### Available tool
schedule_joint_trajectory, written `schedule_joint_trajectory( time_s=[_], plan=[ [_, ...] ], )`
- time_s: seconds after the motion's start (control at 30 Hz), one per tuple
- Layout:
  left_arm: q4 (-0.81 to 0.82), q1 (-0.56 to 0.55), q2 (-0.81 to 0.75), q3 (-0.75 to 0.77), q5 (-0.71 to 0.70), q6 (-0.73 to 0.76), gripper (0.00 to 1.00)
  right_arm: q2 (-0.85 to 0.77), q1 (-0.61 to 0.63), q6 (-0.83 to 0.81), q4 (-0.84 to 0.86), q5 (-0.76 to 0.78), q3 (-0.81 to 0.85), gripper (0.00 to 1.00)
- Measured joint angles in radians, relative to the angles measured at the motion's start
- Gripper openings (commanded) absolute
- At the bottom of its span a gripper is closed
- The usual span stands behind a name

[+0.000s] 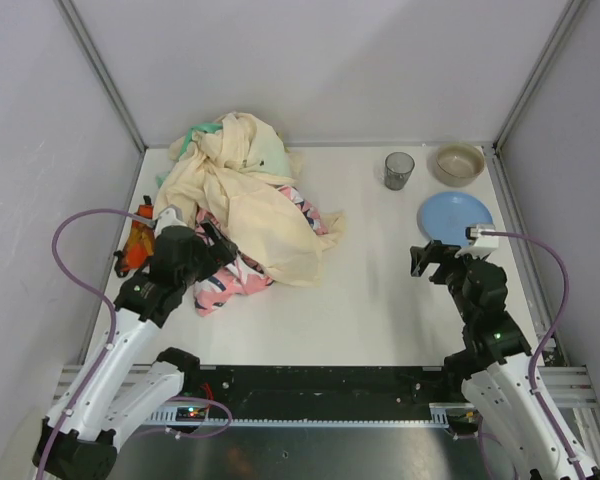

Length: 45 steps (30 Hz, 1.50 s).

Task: Pick out a specific cloth from the pile

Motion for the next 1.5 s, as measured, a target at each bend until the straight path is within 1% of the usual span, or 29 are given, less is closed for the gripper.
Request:
schedule_joint_trajectory(
  time_s=[0.13, 0.23, 0.37, 0.43, 0.53, 0.7, 0.87, 1.07, 1.1, 1.13, 1.17, 1.2, 1.23, 1.27, 1.3, 1.33, 1.37, 1.5],
  plan=[
    [0.001, 0.000, 0.026, -0.003, 0.003, 0.000, 1.00, 0.010, 0.000, 0.000, 0.014, -0.038, -0.007, 0.99],
    [0.005, -0.003, 0.080, -0.003, 0.006, 0.000, 1.00, 0.029, 0.000, 0.000, 0.022, -0.069, -0.008, 0.99],
    [0.012, -0.049, 0.176, 0.006, -0.003, 0.001, 1.00, 0.051, 0.000, 0.000, 0.030, -0.097, -0.009, 0.99],
    [0.012, -0.107, 0.251, 0.040, -0.032, 0.006, 1.00, 0.061, 0.000, 0.000, 0.032, -0.111, -0.010, 0.99],
    [0.020, -0.204, 0.385, 0.135, -0.077, 0.031, 1.00, 0.079, 0.000, 0.000, 0.039, -0.131, -0.010, 0.99],
    [0.050, -0.294, 0.612, 0.319, -0.138, 0.089, 1.00, 0.098, 0.000, 0.000, 0.044, -0.158, -0.010, 0.99],
    [0.070, -0.335, 0.825, 0.439, -0.211, 0.140, 1.00, 0.100, 0.002, 0.000, 0.043, -0.159, -0.010, 0.99],
    [0.063, -0.342, 1.060, 0.532, -0.292, 0.179, 1.00, 0.105, 0.002, 0.000, 0.043, -0.143, -0.010, 0.99],
    [0.056, -0.342, 1.102, 0.553, -0.309, 0.185, 0.98, 0.109, 0.002, 0.000, 0.043, -0.140, -0.010, 0.99],
    [0.051, -0.342, 1.128, 0.566, -0.320, 0.187, 0.91, 0.113, 0.002, 0.000, 0.043, -0.138, -0.010, 0.99],
    [0.046, -0.343, 1.155, 0.581, -0.337, 0.189, 0.80, 0.116, 0.002, 0.000, 0.043, -0.137, -0.010, 0.99],
    [0.042, -0.343, 1.177, 0.593, -0.356, 0.195, 0.63, 0.119, 0.002, 0.000, 0.043, -0.136, -0.010, 0.99],
    [0.039, -0.344, 1.190, 0.600, -0.375, 0.193, 0.37, 0.124, 0.002, 0.000, 0.043, -0.135, -0.010, 0.99],
    [0.030, -0.344, 1.205, 0.611, -0.409, 0.207, 0.19, 0.130, 0.002, 0.000, 0.043, -0.134, -0.010, 0.99],
    [0.026, -0.343, 1.211, 0.618, -0.428, 0.201, 0.10, 0.135, 0.002, 0.000, 0.043, -0.133, -0.010, 0.99],
    [0.015, -0.337, 1.216, 0.630, -0.456, 0.217, 0.05, 0.139, 0.002, 0.000, 0.043, -0.133, -0.011, 0.99],
    [0.011, -0.328, 1.216, 0.639, -0.469, 0.216, 0.03, 0.142, 0.002, 0.000, 0.043, -0.134, -0.010, 0.99],
    [0.004, -0.270, 1.197, 0.680, -0.529, 0.232, 0.01, 0.143, 0.002, 0.000, 0.043, -0.133, -0.010, 0.99]
  ],
)
